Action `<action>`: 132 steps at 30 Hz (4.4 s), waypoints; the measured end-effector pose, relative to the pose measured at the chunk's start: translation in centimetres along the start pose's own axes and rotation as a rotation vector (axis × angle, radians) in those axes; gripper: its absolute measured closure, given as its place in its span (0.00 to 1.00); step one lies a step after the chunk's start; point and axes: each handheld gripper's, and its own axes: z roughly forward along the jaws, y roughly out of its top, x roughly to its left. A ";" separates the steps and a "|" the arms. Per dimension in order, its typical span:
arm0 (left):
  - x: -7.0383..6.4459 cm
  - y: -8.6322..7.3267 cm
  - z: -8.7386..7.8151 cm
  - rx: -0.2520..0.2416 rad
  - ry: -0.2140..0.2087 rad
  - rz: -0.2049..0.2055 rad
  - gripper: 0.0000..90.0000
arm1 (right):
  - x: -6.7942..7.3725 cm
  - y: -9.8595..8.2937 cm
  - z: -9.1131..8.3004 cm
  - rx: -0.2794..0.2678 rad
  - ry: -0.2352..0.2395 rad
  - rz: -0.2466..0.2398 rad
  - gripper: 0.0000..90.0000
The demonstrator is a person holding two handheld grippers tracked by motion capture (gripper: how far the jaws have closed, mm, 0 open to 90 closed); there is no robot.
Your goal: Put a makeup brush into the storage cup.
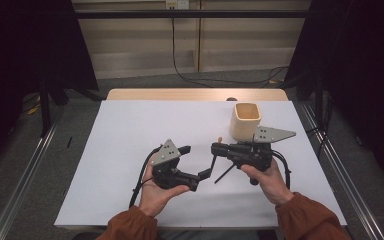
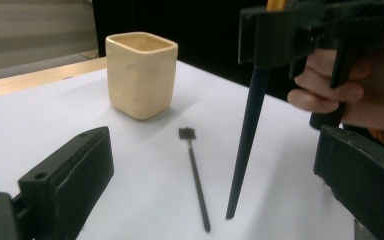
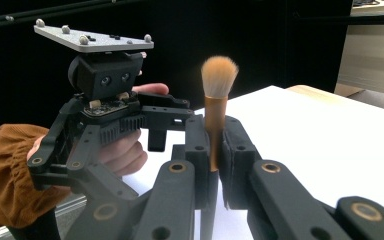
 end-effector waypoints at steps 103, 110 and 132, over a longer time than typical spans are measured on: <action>2.4 -5.1 -10.6 -0.024 0.185 0.006 0.02 | -8.4 9.7 -7.9 -0.039 -0.372 -0.080 0.93; 2.6 -5.0 -10.7 -0.028 0.182 0.004 0.02 | -9.8 10.5 -7.4 -0.032 -0.399 -0.073 0.93; 3.1 -5.1 -10.9 -0.043 0.194 -0.015 0.02 | -13.6 10.9 -5.8 -0.002 -0.473 -0.043 0.93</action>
